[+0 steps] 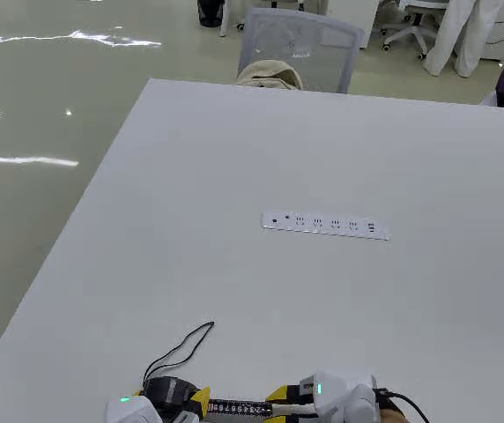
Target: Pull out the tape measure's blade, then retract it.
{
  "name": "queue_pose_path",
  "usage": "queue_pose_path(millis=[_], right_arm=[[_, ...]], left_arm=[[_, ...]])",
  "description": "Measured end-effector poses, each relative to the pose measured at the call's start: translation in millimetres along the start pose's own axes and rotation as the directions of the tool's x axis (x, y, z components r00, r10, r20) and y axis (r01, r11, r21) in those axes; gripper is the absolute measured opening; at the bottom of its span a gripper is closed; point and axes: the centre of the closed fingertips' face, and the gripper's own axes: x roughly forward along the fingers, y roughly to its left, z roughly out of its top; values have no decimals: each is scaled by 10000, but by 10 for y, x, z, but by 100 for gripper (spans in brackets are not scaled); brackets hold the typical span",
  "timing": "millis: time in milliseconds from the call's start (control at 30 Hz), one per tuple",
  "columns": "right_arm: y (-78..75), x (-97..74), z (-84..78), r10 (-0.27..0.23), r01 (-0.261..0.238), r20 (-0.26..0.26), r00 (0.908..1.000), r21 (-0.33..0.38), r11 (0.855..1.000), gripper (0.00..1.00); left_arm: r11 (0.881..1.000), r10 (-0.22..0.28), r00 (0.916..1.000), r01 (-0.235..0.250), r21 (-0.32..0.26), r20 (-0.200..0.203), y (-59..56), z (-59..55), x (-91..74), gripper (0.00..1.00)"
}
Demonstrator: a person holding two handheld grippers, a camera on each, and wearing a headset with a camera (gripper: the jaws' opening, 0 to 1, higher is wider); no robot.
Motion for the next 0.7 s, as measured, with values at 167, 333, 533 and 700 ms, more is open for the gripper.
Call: queue_pose_path(millis=[167, 333, 533, 700], right_arm=[[4, 26, 13, -10, 10, -19, 10000, -25, 10000, 13], [-2, 39, 41, -34, 34, 32, 10000, -68, 10000, 13], [-6, 91, 94, -11, 12, 97, 10000, -153, 9999, 13], [2, 118, 119, 9, -7, 116, 9999, -145, 9999, 13]], left_arm=[[10000, -19, 10000, 19, -34, 17, 6, -1, 2, 64], [10000, -35, 10000, 35, -89, 13, 9, 11, -10, 64], [9999, -50, 10000, 50, -97, 5, 18, 8, -5, 64], [9999, -70, 10000, 70, -113, 3, 19, 9, -8, 64]])
